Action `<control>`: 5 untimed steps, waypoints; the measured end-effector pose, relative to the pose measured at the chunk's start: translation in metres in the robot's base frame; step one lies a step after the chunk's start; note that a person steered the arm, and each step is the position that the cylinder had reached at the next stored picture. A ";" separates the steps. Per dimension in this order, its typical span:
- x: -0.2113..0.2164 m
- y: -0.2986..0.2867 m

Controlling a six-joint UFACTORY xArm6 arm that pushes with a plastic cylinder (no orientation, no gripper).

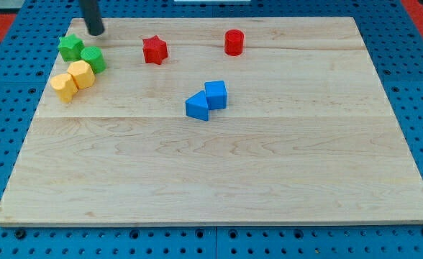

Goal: Separate the yellow heart from the yellow hexagon

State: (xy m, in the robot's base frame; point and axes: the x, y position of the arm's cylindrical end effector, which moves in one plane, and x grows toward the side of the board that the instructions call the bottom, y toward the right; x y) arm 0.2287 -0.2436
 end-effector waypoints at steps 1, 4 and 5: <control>0.014 -0.035; 0.097 -0.061; 0.110 -0.061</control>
State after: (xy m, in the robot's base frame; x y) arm 0.3386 -0.3042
